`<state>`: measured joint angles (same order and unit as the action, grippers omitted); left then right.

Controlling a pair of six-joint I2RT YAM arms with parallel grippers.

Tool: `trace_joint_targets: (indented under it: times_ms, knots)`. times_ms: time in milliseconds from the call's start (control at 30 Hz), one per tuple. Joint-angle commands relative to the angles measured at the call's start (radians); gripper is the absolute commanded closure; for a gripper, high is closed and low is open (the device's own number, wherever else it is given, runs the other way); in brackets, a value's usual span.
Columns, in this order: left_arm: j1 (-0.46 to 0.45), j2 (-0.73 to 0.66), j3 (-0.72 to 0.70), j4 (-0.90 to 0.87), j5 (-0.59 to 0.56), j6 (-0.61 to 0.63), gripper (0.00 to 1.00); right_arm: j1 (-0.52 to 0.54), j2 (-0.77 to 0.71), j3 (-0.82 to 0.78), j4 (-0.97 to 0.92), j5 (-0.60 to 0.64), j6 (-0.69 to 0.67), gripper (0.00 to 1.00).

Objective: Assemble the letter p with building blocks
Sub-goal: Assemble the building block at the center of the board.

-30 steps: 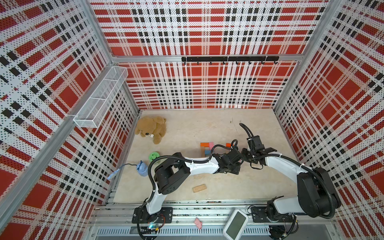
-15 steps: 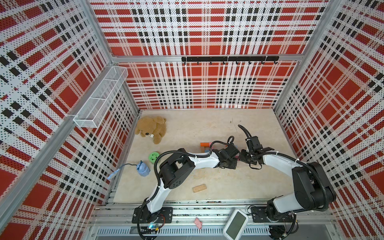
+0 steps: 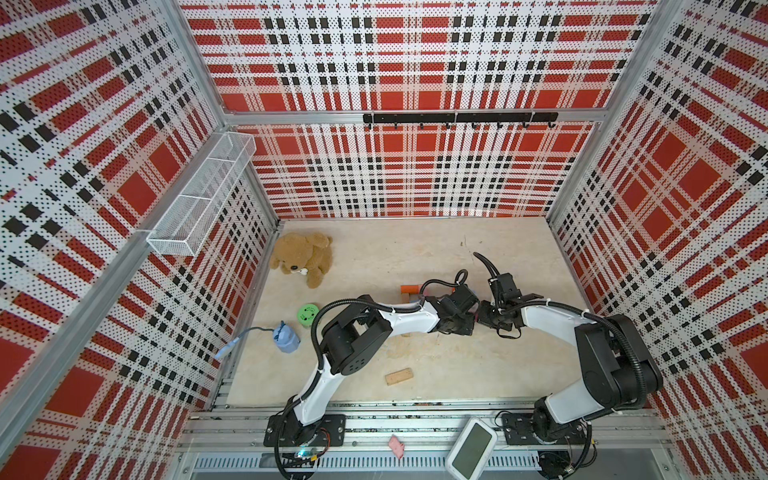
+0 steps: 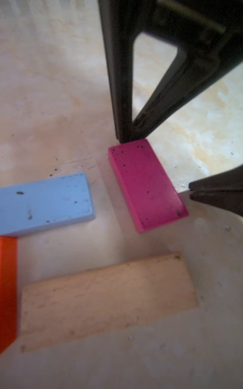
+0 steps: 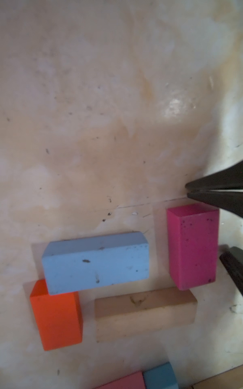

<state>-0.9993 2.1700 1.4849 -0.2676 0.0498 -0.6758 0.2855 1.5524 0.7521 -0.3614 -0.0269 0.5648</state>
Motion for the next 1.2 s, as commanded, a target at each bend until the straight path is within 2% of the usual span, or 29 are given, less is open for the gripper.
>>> trace_joint_targets:
  times_ms: [0, 1167]
  knots:
    - [0.008, 0.030, 0.023, 0.003, 0.005, 0.008, 0.96, -0.003, 0.025, 0.022, 0.035, -0.017, -0.006, 0.92]
    - [0.039, 0.040, 0.032, 0.008, 0.019, 0.010, 0.95, -0.003, 0.068, 0.033, 0.069, -0.063, -0.009, 0.90]
